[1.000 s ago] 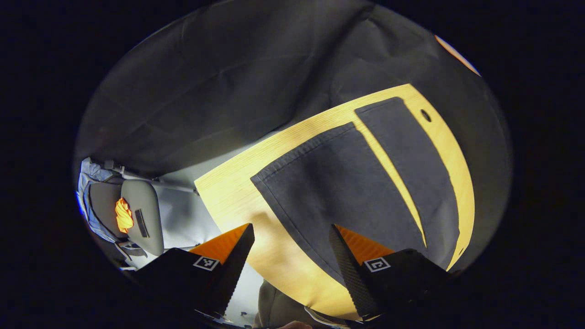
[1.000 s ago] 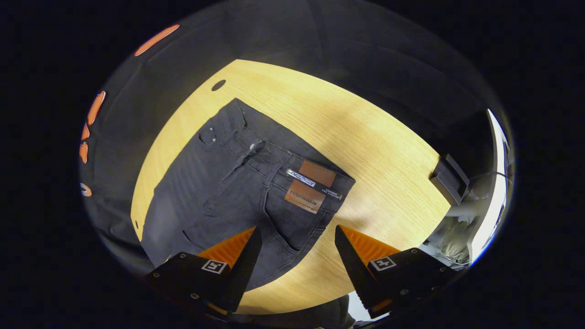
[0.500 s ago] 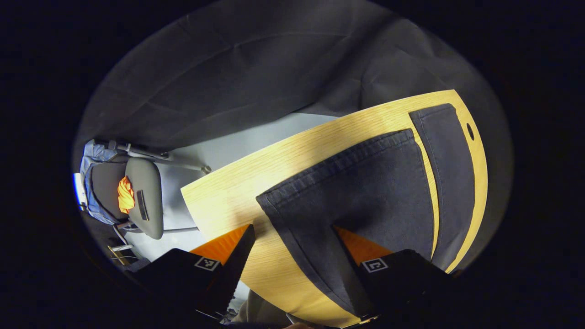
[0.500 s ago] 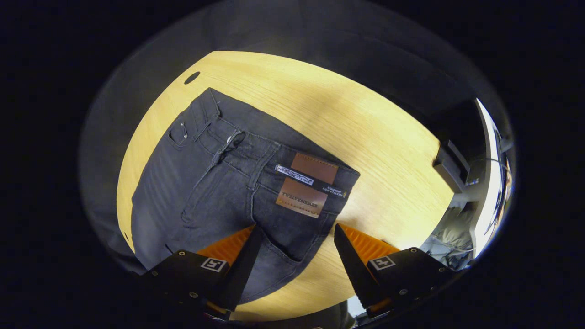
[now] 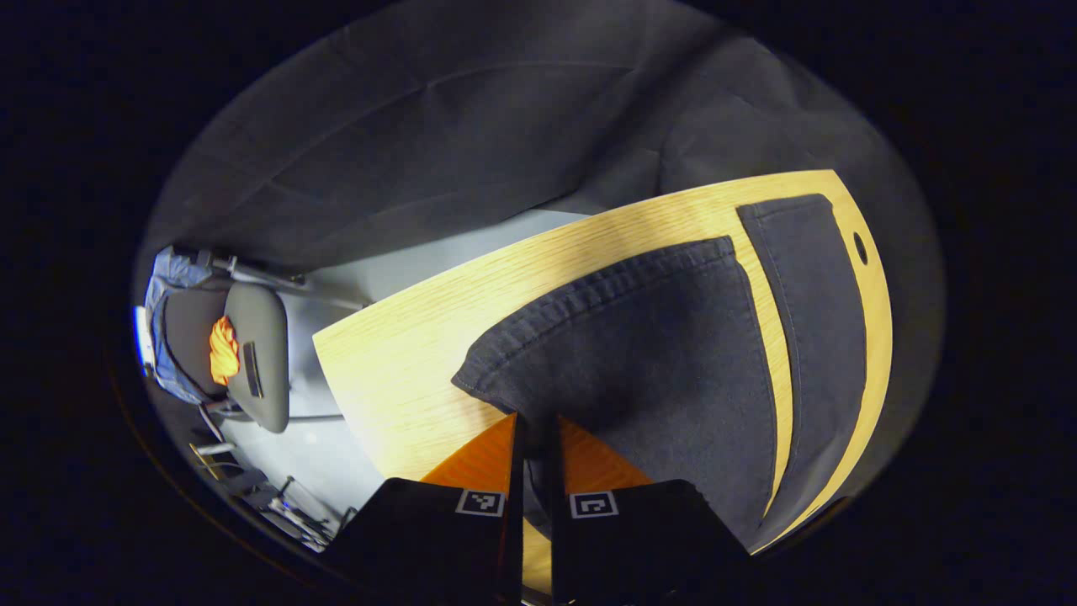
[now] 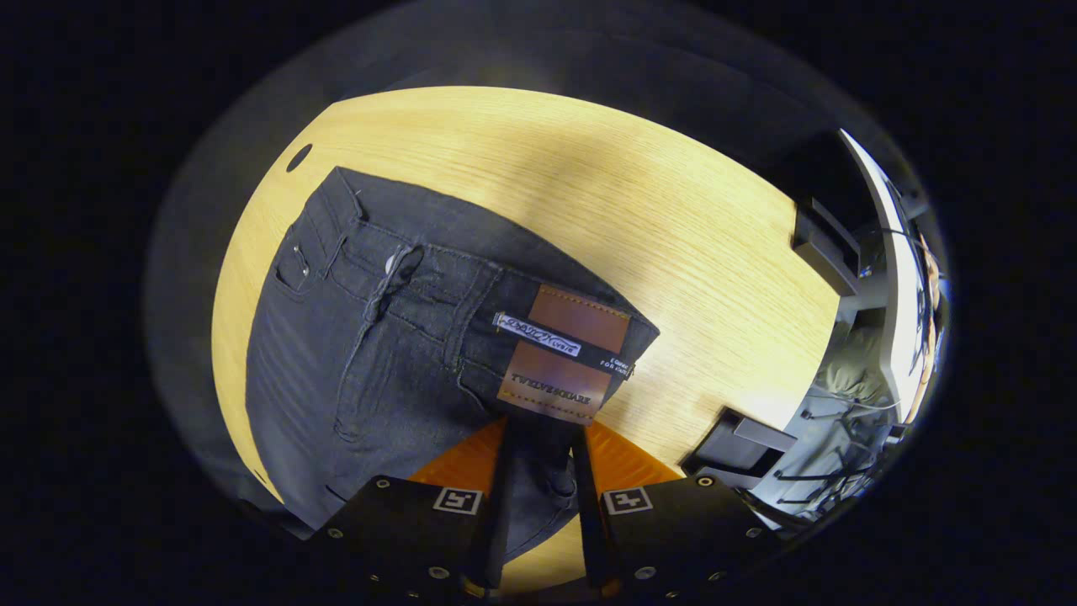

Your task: Grasp the waist and the cuffs of the jeans and fold them to make the two legs overlap; first hold the waist and fold one-third of the jeans toward the cuffs, then hold the cuffs and fold the remaining one-third in the same direction to finish folding.

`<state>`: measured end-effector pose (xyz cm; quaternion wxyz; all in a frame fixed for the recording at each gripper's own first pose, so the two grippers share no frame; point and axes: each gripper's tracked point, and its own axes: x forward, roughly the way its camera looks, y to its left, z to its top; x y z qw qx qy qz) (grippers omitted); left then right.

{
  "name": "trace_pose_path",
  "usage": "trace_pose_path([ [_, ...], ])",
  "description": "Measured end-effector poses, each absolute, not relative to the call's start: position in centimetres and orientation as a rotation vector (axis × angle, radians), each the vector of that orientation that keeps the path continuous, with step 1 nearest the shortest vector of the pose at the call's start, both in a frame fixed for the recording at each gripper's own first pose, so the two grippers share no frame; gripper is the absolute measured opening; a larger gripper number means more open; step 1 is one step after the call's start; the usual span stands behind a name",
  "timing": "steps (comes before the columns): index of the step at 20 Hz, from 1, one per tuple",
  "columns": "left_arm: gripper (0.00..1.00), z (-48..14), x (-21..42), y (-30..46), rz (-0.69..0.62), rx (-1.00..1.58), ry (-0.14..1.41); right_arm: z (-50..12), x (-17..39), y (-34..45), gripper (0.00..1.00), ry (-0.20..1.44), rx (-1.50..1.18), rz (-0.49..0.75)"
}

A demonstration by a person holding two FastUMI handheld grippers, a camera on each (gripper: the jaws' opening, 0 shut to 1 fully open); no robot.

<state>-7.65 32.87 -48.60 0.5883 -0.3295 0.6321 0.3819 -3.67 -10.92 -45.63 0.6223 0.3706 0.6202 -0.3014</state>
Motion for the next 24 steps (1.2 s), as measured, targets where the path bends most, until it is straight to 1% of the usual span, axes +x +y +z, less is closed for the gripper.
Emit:
trace_pose_path([
  [1, 0.13, -48.5, -7.8, 32.9, 0.845, -0.749, 1.463, -45.4, -3.7, -11.2, 0.38, 1.399, 0.874, -0.665],
  [2, 0.13, -48.4, -7.7, 32.9, 0.815, -0.755, 1.432, -45.0, -3.7, -11.6, 0.38, 1.358, 0.946, -0.668],
  [3, 0.08, -47.9, -7.4, 32.7, 0.794, -0.773, 1.419, -46.4, -3.2, -10.9, 0.18, 1.325, 1.022, -0.681],
  [4, 0.02, -48.4, -6.8, 32.5, 0.759, -0.806, 1.391, -45.6, -3.2, -11.0, 0.18, 1.299, 1.077, -0.677],
  [6, 0.02, -47.9, -6.3, 32.3, 0.705, -0.851, 1.333, -45.0, -3.1, -10.9, 0.18, 1.229, 1.14, -0.656],
  [7, 0.02, -47.5, -5.9, 32.0, 0.678, -0.864, 1.299, -44.5, -2.9, -11.6, 0.07, 1.176, 1.163, -0.674],
  [9, 0.02, -46.3, -4.8, 31.8, 0.639, -0.88, 1.236, -43.4, -2.7, -11.3, 0.07, 1.121, 1.19, -0.636],
  [11, 0.02, -44.6, -3.6, 31.7, 0.587, -0.873, 1.185, -41.4, -1.0, -11.0, 0.07, 1.051, 1.221, -0.601],
  [13, 0.02, -42.9, -2.2, 31.8, 0.541, -0.856, 1.149, -39.8, 0.1, -11.1, 0.07, 1.016, 1.223, -0.571],
  [14, 0.02, -42.2, -1.2, 31.9, 0.521, -0.847, 1.133, -39.0, 0.7, -11.0, 0.12, 0.999, 1.224, -0.561],
  [15, 0.02, -41.5, -0.1, 31.8, 0.502, -0.845, 1.117, -38.5, 1.6, -10.6, 0.07, 0.987, 1.224, -0.545],
  [20, 0.02, -39.3, 5.9, 31.3, 0.383, -0.826, 1.066, -36.5, 4.8, -9.0, 0.07, 0.96, 1.189, -0.483],
  [24, 0.02, -38.8, 10.7, 30.5, 0.322, -0.81, 1.042, -35.1, 6.7, -9.1, 0.07, 0.933, 1.173, -0.495],
])
